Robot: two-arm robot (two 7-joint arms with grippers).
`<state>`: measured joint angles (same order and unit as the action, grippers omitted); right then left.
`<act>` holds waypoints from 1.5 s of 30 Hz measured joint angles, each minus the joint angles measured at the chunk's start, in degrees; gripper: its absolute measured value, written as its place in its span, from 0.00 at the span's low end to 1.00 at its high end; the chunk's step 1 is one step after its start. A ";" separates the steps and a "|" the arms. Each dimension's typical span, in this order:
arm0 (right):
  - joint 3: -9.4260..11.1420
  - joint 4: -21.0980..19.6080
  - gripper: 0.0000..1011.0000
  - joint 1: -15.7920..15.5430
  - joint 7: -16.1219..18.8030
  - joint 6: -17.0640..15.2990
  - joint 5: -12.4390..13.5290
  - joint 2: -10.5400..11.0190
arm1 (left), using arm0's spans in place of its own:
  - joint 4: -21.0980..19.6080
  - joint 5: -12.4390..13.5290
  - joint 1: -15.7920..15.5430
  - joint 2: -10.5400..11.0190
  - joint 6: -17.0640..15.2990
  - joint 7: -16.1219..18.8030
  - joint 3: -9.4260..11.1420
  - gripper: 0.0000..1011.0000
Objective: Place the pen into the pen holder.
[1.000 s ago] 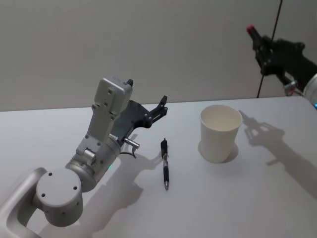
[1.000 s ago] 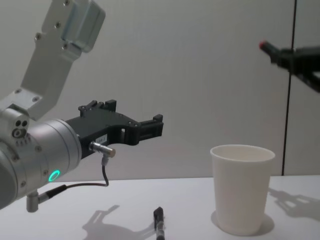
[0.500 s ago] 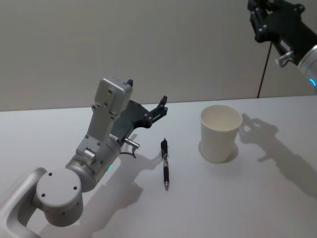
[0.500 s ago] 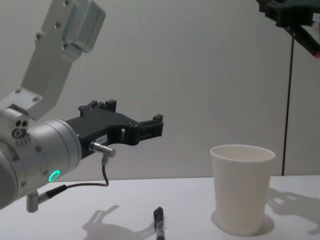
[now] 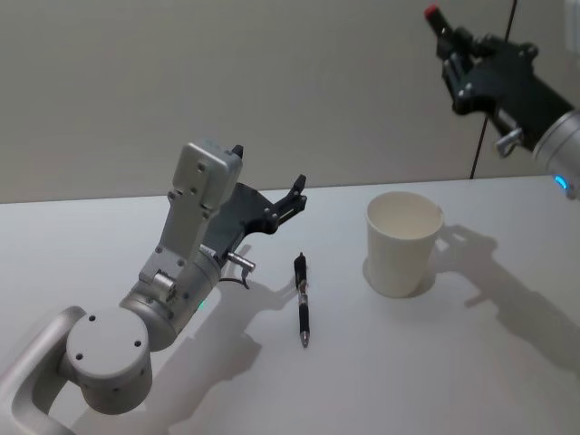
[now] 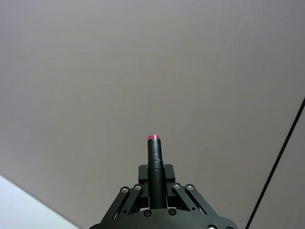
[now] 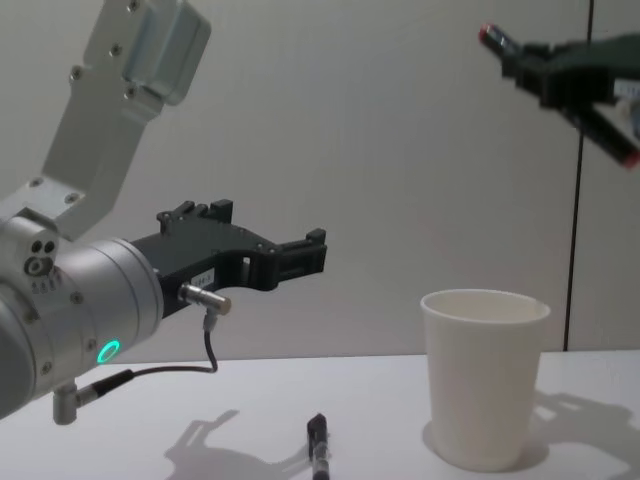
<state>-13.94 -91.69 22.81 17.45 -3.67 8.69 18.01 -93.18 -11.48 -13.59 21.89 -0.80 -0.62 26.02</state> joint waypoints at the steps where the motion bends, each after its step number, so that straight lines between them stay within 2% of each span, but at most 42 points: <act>1: -0.20 -0.06 0.18 -0.54 0.17 -0.32 -0.08 0.10 | 0.00 0.00 0.00 0.00 0.00 0.00 0.00 0.99; 11: -1.82 -0.36 0.18 -3.23 1.12 -0.62 -0.54 -0.01 | 0.00 0.00 0.00 0.00 0.00 0.00 0.00 0.99; 24: -2.96 0.50 0.18 -3.69 1.07 3.09 0.69 -1.59 | 0.00 0.00 0.00 0.00 0.00 0.00 0.00 0.99; 37: -4.27 4.53 0.18 -3.05 0.79 6.80 -0.97 -3.23 | 0.00 0.00 0.00 0.00 0.00 0.00 0.00 0.99; 45: -5.01 7.05 0.18 -2.79 0.54 8.70 -0.88 -4.32 | 0.00 0.00 0.00 0.00 0.00 0.00 0.00 0.99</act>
<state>-18.94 -84.64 20.02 18.00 5.04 7.82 13.69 -93.18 -11.48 -13.59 21.89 -0.80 -0.63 26.02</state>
